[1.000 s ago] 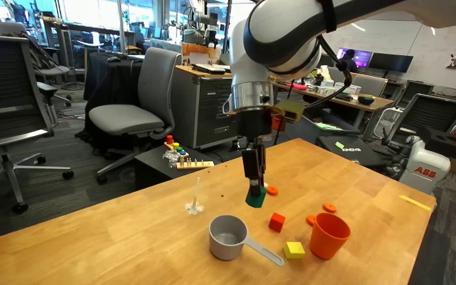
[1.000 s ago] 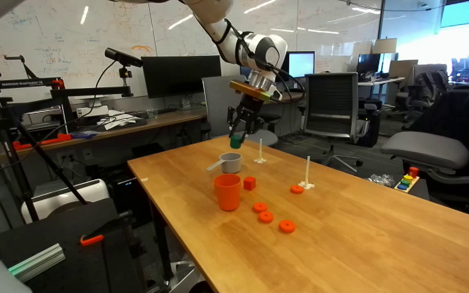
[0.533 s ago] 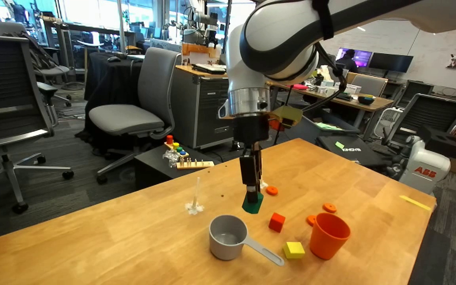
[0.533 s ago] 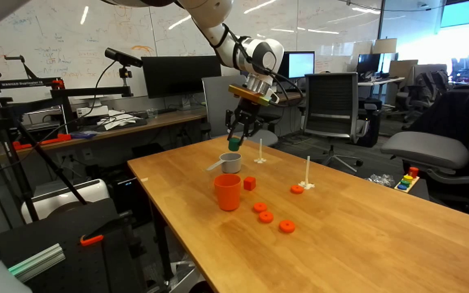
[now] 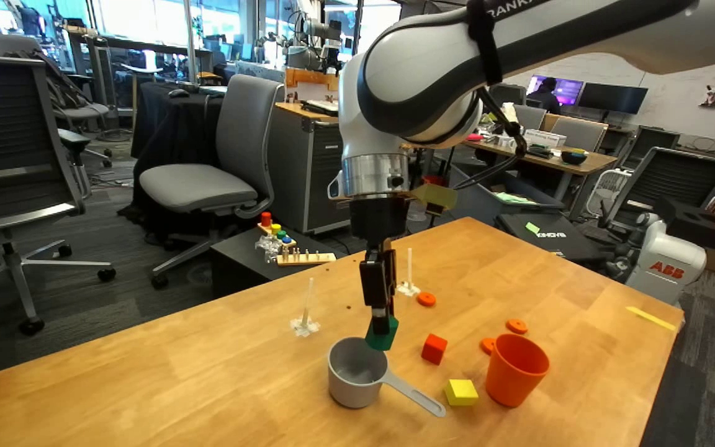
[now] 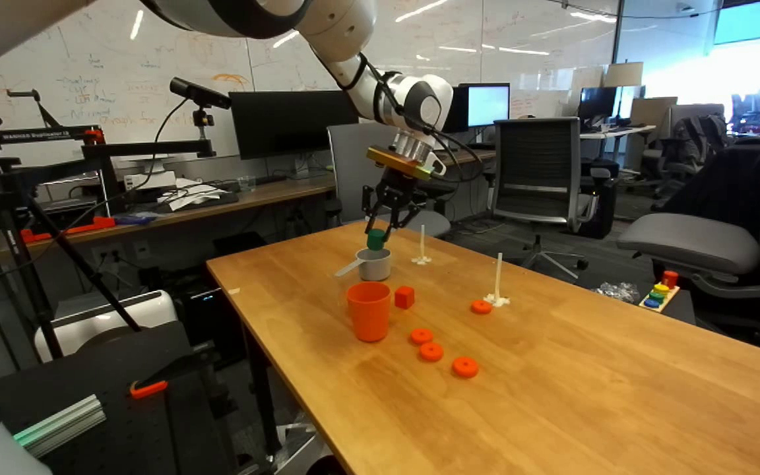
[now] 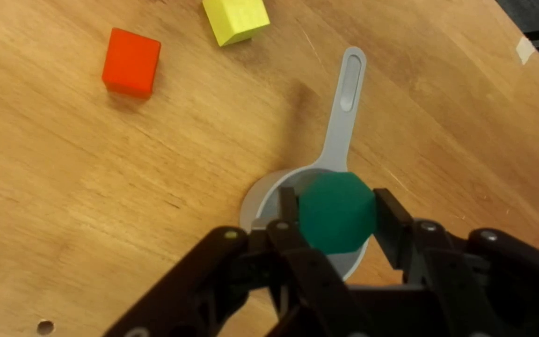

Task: Put the three blocks in the gray cup then put the orange disks in the orange cup

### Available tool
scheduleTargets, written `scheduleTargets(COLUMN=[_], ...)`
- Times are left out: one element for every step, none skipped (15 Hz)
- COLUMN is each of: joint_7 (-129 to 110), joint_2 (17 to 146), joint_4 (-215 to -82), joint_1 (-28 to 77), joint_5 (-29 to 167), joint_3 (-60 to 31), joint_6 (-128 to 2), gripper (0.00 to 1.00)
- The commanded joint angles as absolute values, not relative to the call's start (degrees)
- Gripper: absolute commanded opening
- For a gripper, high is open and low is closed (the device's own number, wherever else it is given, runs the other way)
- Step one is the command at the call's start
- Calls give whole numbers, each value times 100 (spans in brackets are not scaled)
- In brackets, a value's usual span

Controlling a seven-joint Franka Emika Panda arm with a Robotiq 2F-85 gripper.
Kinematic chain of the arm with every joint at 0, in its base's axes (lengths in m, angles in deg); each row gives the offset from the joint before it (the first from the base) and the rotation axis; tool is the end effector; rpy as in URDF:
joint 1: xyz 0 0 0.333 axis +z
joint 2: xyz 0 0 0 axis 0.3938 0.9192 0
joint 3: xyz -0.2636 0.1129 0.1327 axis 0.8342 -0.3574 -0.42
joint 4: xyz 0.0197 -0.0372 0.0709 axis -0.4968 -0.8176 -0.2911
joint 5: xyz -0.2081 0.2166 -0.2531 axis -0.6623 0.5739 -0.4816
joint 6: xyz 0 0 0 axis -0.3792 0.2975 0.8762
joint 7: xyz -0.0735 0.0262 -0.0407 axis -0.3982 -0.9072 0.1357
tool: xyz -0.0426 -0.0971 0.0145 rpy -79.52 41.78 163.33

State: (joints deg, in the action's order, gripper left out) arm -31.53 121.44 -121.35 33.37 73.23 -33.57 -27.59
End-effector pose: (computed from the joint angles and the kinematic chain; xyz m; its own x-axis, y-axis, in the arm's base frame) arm 0.6741 0.2608 0.1930 0.7313 0.6233 -0.2772 0.5376 -0.7767 -0.3281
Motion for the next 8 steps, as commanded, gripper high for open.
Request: scheduleTargets(joint_7=[-3259,-3230,-3226,-3226,-3228,-3224,-3217,-3176], joint_2=[12550,12623,12684,12730,12754,12771,12750,12696], joint_4=[-11381,-11269,-11180,-11112,-11064,-11026,-11042,-11116], joint_1=[3579,3610,3633,3639,3619,3602,3568,3479], joint_5=[7296,7312,7313,7326,7357,7372,7380,7317], joint_3=[-3247,-3243,-3233,-3229,-3232,-3229,-3215,-3265], joint_6=[-2600,-2555,-2536,-2530,-2518,-2496,-2501,-2512], gripper=[22,69,69,76,83,92,99,100])
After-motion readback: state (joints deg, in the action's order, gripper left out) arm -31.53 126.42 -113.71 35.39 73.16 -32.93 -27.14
